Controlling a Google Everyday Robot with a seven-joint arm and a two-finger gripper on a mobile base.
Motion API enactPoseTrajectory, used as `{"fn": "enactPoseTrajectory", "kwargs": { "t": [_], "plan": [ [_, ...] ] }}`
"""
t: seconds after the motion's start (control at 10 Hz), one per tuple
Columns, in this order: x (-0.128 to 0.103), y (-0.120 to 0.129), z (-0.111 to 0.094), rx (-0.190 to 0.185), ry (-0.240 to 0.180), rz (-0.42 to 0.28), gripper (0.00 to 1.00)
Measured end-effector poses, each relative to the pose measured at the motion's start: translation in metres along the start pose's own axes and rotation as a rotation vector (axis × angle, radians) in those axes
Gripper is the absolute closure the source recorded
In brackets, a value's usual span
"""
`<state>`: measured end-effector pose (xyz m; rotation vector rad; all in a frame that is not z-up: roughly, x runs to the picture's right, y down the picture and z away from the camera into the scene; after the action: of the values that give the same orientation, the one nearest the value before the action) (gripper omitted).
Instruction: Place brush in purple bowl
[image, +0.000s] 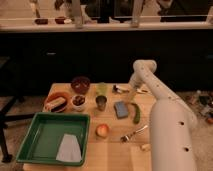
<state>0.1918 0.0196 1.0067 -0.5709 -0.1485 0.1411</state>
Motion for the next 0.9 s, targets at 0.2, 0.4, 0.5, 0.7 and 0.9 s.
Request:
{"fn": "enactPoseTrajectory", "kwargs": {
  "t": [0.2, 0.4, 0.5, 0.7, 0.9],
  "plan": [
    [-0.0006, 0.0001, 0.0067, -0.026, 0.003, -0.007, 0.20],
    [0.0001, -0.0008, 0.0079, -0.037, 0.001, -0.007, 0.20],
    [0.0028, -0.0008, 0.0076, -0.042, -0.001, -0.004, 0.20],
    [0.0039, -0.0009, 0.0072, -0.051, -0.008, -0.006, 0.29],
    [0.0022, -0.0022, 0.0061, -0.051, -0.019, -0.005, 0.49]
  ]
}}
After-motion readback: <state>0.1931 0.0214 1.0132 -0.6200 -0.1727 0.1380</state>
